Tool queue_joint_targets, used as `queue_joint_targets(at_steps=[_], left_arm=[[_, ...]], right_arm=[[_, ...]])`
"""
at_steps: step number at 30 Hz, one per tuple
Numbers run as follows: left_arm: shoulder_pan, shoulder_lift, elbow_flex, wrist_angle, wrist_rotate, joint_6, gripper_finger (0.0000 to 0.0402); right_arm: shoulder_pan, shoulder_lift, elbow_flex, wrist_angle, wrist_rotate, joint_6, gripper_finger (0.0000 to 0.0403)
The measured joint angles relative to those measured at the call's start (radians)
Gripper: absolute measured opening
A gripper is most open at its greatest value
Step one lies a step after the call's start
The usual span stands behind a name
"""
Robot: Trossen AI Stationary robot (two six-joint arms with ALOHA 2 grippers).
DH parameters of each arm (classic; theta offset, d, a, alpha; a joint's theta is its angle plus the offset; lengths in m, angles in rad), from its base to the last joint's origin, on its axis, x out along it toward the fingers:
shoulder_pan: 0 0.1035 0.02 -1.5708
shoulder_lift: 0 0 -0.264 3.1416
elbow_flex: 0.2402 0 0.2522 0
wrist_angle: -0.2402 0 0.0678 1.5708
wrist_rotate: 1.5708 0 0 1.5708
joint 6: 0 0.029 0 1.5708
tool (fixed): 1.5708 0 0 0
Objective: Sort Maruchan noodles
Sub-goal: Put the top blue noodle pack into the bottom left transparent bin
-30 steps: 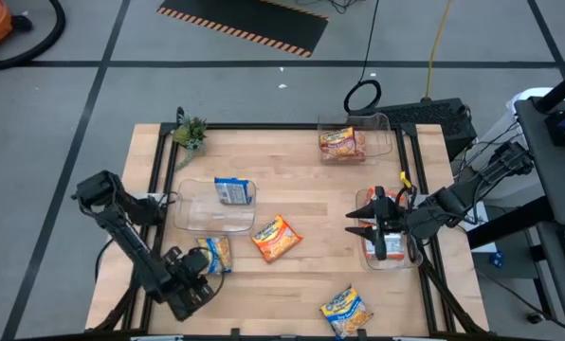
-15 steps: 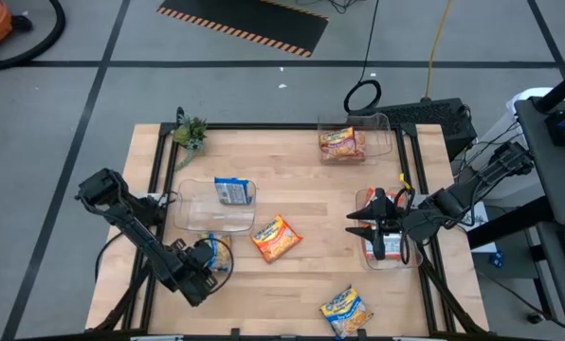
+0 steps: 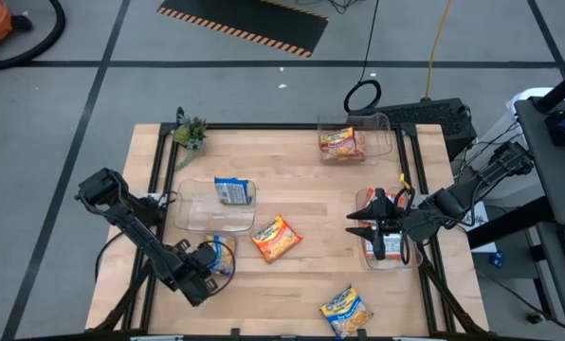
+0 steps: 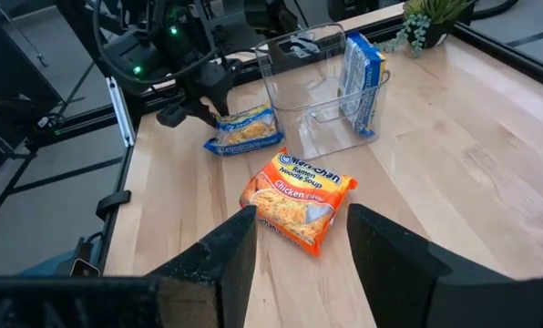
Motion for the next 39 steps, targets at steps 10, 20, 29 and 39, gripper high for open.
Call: queue_joint_targets(at_steps=[10,20,29,39], left_arm=[[-0.001,0.001,0.046,-0.014,0.074,0.151,0.0064],[0.0,0.001,0.224,-0.221,0.042,0.41,0.0054],[0.009,0.001,0.273,-0.296,0.017,0.428,0.0005],[-0.037,0.001,0.229,-0.217,0.119,0.11,0.0067]], right_arm=[[0.0,0.0,0.0,0.0,0.0,-0.002,0.0164],[0.0,0.0,0.0,-0.001,0.0,-0.006,0.0164],[0.0,0.0,0.0,-0.001,-0.01,-0.006,0.0164],[0.0,0.0,-0.001,-0.001,-0.049,-0.006,0.0164]])
